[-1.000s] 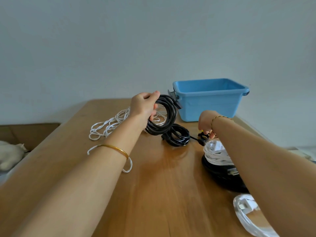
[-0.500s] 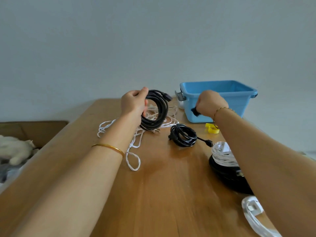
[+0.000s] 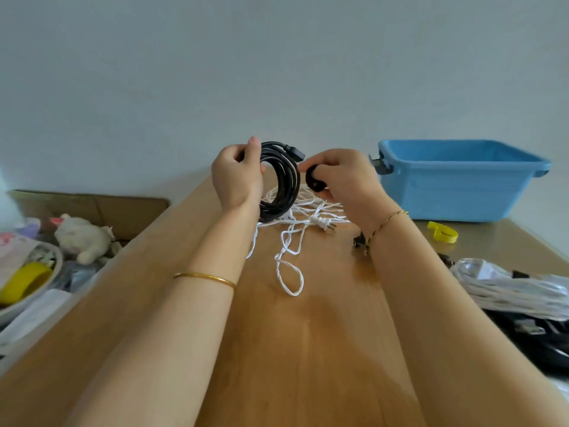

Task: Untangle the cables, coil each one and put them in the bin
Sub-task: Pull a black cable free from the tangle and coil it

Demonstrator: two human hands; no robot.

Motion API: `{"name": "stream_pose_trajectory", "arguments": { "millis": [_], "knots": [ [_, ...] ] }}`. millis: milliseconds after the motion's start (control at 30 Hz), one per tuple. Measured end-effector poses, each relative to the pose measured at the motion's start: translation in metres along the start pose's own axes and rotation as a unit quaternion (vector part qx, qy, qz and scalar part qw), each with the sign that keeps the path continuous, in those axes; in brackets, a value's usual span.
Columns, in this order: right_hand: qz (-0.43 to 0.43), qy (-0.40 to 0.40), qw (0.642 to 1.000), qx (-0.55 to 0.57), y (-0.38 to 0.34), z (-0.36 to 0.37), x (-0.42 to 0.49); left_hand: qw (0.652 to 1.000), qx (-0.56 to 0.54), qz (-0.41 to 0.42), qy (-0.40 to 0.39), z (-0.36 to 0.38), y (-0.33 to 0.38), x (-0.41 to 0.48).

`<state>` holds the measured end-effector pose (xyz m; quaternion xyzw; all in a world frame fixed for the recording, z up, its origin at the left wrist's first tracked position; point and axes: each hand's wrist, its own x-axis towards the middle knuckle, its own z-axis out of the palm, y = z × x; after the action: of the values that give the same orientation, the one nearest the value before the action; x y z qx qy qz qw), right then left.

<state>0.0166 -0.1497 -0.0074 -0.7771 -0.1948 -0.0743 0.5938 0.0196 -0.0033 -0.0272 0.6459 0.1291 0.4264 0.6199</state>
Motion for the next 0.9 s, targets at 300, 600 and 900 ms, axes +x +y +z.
{"name": "stream_pose_trajectory", "arguments": {
  "millis": [300,600,900],
  "knots": [
    [-0.029,0.057,0.998,0.0,0.015,0.02,0.01,0.995,0.029,0.028,-0.095,0.014,-0.001,-0.006],
    [-0.032,0.099,0.994,0.031,0.012,0.023,0.014,0.971,0.035,0.013,-0.235,0.01,0.005,-0.004],
    [-0.034,0.065,0.997,-0.027,0.005,0.014,0.012,0.952,-0.012,0.007,-0.307,0.001,0.01,0.0]
  ]
}}
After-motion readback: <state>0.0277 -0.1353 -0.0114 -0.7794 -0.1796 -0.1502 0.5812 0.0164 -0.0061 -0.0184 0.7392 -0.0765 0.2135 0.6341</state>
